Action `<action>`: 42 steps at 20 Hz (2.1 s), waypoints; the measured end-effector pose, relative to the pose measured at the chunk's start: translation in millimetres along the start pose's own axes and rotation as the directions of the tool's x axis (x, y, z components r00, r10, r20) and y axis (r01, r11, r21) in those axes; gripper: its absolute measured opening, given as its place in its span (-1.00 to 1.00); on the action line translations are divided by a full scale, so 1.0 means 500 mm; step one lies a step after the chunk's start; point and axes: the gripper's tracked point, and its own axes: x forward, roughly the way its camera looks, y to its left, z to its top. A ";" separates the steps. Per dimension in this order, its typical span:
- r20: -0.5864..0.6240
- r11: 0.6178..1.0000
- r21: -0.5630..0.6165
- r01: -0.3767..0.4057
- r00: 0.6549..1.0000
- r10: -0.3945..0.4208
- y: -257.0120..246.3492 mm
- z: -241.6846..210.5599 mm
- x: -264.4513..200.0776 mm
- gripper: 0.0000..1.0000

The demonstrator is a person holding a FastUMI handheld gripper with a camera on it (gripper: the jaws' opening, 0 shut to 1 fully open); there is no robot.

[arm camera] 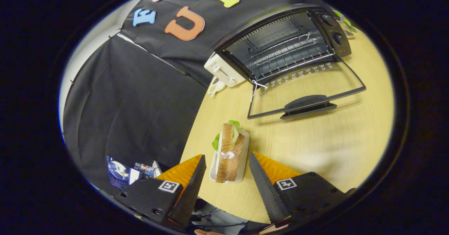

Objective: Open the toaster oven, put the food inside, and close the toaster oven door.

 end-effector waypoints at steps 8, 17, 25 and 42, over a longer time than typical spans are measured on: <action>-0.035 0.998 0.063 -0.007 0.999 0.009 -0.002 0.001 0.049 0.30; -0.009 0.988 0.145 -0.048 0.999 0.049 0.013 0.019 0.029 -0.20; 0.081 0.955 0.237 -0.176 0.984 0.161 0.030 0.058 -0.023 -0.23; 0.742 0.847 0.337 -0.411 0.670 0.029 -0.149 0.354 -0.059 -0.23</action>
